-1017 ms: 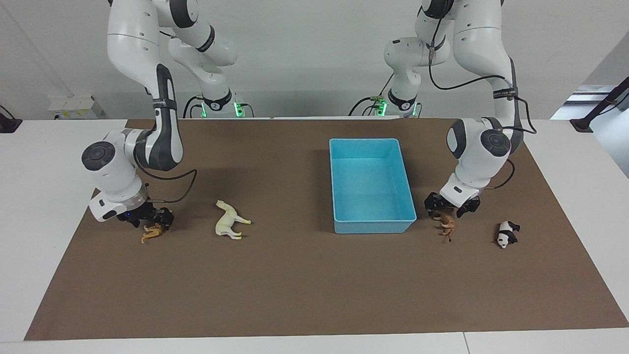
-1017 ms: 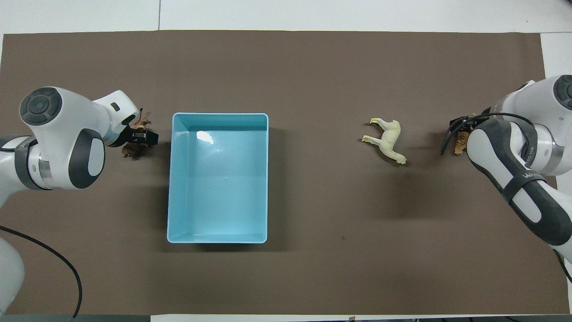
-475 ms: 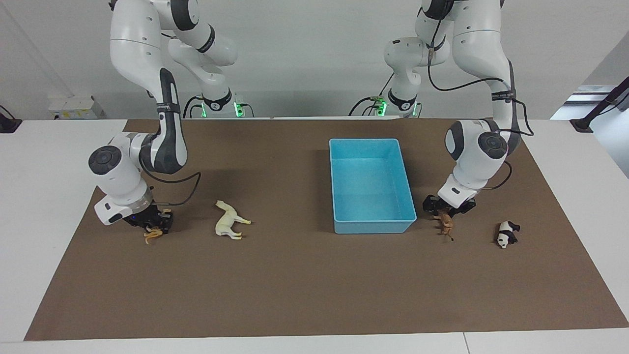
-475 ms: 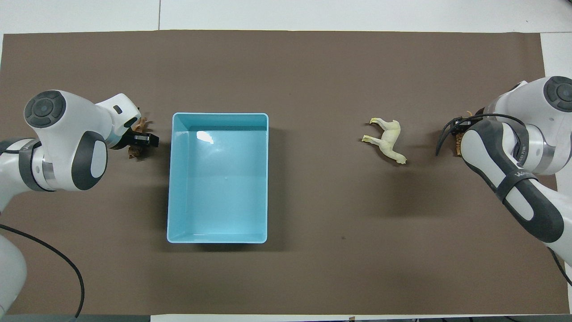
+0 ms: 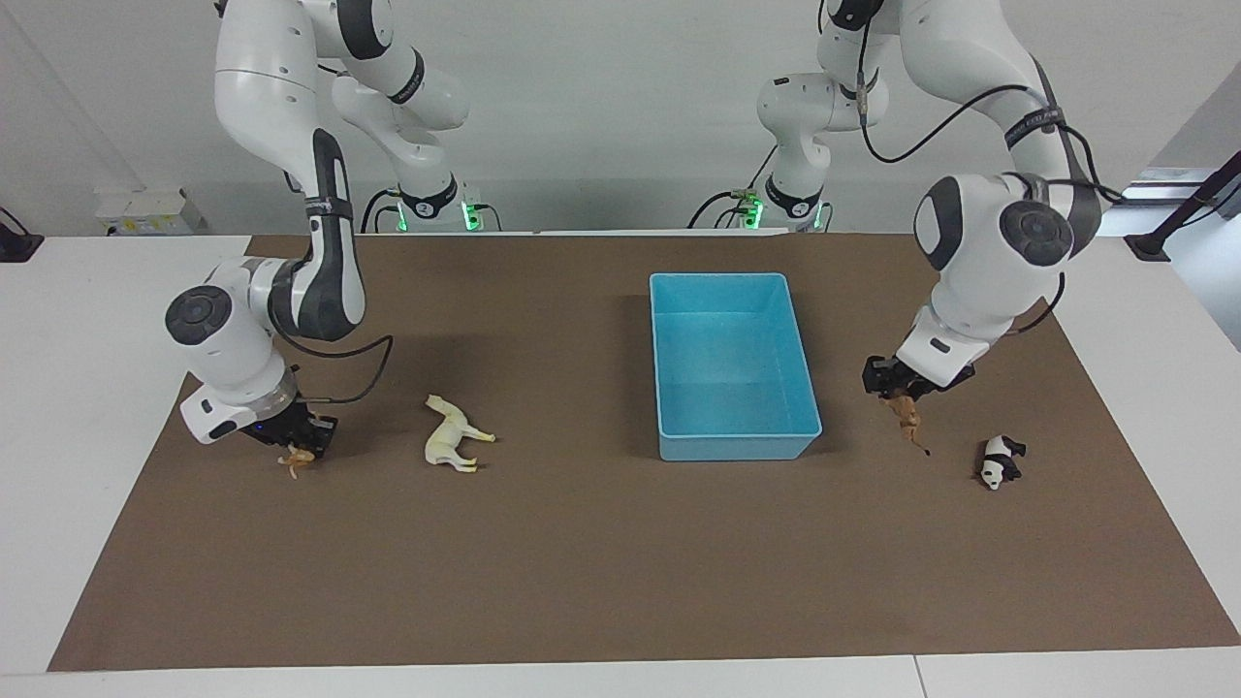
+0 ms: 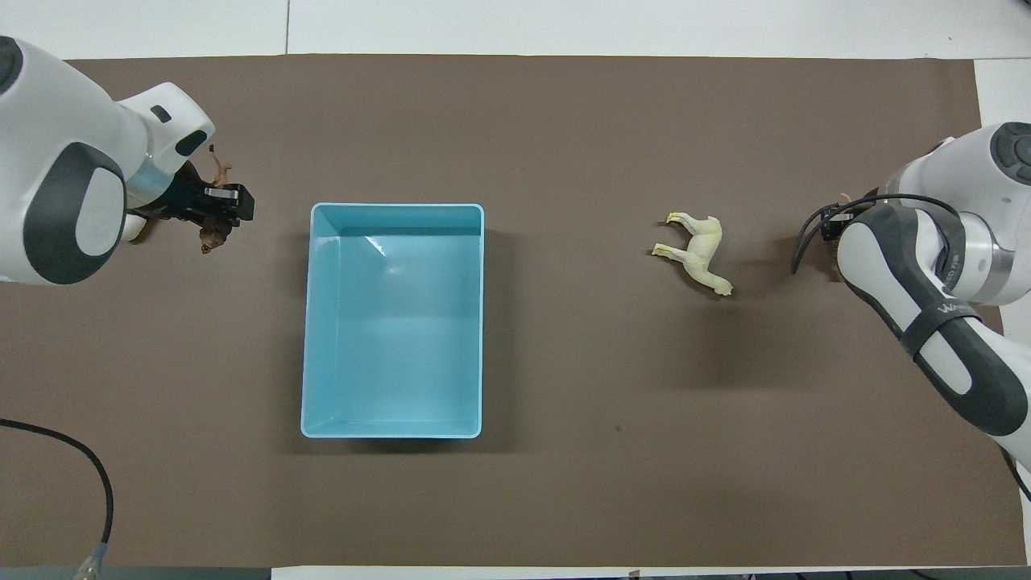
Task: Put all toys into storage box
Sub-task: 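Grasp the brown horse with the left gripper while the right gripper grasps the tan animal, then drop the brown horse into the blue box with the left gripper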
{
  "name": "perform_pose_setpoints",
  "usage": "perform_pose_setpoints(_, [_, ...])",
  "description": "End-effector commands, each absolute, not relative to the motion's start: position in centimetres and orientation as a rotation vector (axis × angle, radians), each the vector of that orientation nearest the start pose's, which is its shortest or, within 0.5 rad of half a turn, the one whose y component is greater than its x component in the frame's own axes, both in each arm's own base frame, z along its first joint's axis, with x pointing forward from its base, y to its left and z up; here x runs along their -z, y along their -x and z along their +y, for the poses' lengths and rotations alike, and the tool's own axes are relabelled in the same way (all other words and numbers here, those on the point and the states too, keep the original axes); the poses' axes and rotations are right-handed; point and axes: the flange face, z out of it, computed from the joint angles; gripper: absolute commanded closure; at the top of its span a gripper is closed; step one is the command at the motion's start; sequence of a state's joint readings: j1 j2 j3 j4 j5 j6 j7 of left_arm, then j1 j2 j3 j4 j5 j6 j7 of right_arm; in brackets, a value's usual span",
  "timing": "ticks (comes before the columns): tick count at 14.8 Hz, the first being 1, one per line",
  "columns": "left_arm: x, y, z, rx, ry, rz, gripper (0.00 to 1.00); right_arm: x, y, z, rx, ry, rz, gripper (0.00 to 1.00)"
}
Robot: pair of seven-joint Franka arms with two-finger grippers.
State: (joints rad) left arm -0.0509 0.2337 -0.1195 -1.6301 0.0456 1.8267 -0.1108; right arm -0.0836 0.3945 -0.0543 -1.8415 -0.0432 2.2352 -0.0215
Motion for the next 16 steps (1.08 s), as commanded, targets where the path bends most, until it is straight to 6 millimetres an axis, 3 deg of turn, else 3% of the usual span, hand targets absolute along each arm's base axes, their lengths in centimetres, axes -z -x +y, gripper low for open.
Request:
perform_pose_setpoints(1, [-52.8, -58.0, -15.9, -0.044, 3.080, 0.004, 0.94, -37.2, -64.6, -7.6, -0.004, 3.178, 0.130, 1.00])
perform_pose_setpoints(2, [-52.7, -56.8, -18.8, -0.056, 3.071, -0.046, 0.80, -39.7, -64.8, -7.5, 0.001, 3.179, 0.130, 1.00])
perform_pose_setpoints(3, [-51.8, -54.6, -22.0, -0.091, 3.054, -0.066, 0.26, -42.3, -64.8, -7.1, -0.008, 3.177, 0.126, 1.00])
perform_pose_setpoints(4, [-51.2, -53.1, -23.3, -0.089, 3.048, -0.075, 0.00, -44.8, -64.9, -6.0, -0.015, 3.175, 0.123, 1.00])
perform_pose_setpoints(6, [-50.7, -51.8, -24.8, -0.085, 3.046, -0.048, 0.00, -49.4, -64.3, -4.9, -0.023, 3.175, 0.158, 1.00])
perform_pose_setpoints(8, [-51.0, -52.2, -24.3, -0.086, 3.047, 0.006, 0.00, -52.8, -63.6, -2.4, -0.030, 3.174, 0.169, 1.00])
perform_pose_setpoints(9, [-50.9, -52.9, -23.0, -0.087, 3.051, 0.071, 0.00, -54.2, -63.3, -1.4, -0.017, 3.173, 0.183, 1.00])
perform_pose_setpoints(12, [-50.7, -57.0, -10.4, -0.114, 3.054, 0.354, 0.00, -55.7, -62.8, 1.4, 0.003, 3.171, 0.198, 1.00])
perform_pose_setpoints(14, [-50.2, -59.7, -3.5, 0.030, 3.050, 0.455, 0.00, -56.0, -62.7, 3.6, 0.003, 3.168, 0.225, 1.00])
perform_pose_setpoints(15, [-49.0, -60.7, -0.9, 0.049, 3.041, 0.520, 0.00, -56.9, -62.4, 6.5, 0.000, 3.170, 0.272, 1.00])
perform_pose_setpoints(16, [-47.7, -61.5, 1.7, 0.040, 3.026, 0.616, 0.00, -57.8, -61.8, 11.3, 0.019, 3.173, 0.339, 1.00])
